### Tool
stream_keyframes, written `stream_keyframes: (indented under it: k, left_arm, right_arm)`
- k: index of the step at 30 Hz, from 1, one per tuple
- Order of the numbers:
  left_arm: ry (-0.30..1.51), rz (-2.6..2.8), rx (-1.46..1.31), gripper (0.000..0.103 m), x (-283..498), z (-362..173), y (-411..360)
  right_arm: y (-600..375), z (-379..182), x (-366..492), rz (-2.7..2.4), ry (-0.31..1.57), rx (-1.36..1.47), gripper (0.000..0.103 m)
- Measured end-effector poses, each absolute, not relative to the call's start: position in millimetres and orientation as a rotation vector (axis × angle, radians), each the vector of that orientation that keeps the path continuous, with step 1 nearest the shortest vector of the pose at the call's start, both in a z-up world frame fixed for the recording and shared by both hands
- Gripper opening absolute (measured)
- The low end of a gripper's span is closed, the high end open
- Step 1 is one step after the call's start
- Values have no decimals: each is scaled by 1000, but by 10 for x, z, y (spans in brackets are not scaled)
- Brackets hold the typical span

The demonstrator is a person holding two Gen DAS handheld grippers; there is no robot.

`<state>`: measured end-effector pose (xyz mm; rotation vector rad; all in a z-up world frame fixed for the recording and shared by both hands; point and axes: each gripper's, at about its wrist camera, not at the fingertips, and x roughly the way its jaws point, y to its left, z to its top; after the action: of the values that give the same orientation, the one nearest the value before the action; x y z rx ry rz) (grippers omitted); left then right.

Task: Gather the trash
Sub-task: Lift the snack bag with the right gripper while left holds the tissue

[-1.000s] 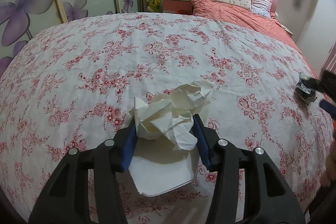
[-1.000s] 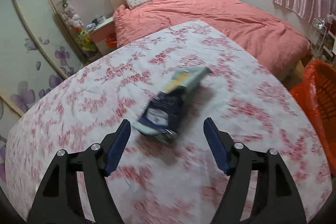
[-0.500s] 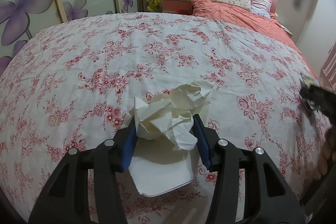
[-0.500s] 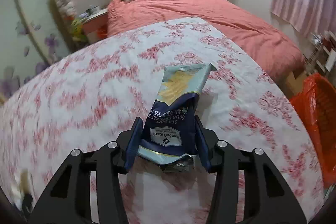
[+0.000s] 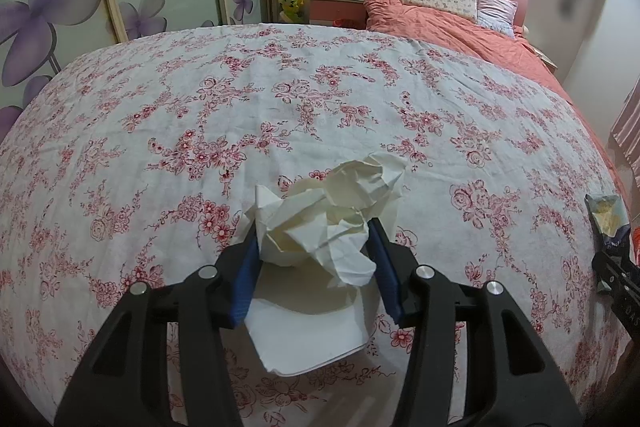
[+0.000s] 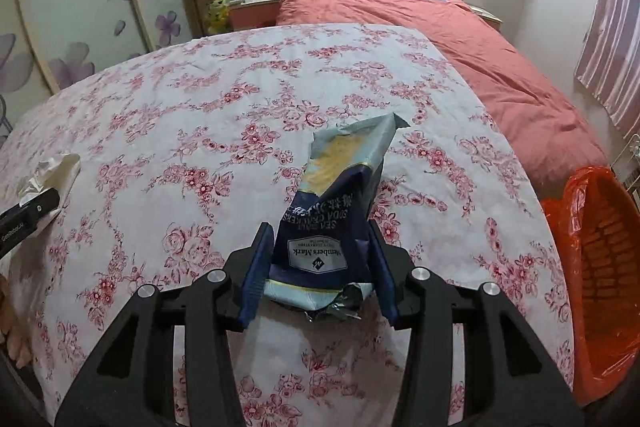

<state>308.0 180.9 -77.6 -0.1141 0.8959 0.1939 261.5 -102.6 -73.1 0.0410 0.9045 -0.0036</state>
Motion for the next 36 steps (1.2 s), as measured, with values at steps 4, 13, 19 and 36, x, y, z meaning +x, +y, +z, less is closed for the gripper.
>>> stream_keyframes:
  k: [4,13,19,36]
  left_arm:
    - [892,187,-128,50,3075,-772,1826]
    - [885,175,-152,51,3067,-772,1870]
    - [888,180,-142,51,3072,-774,1875]
    - [862,140,-174,43,3024,-750,1929]
  right_arm:
    - [-1033,-730,2615,-14,905,43,47]
    - [-1122,-744,2591,-33,902,84,48]
    - [-1127,-751,2600,-33,903,79,49]
    - [-1190,-754,2570,-23,892,115,32]
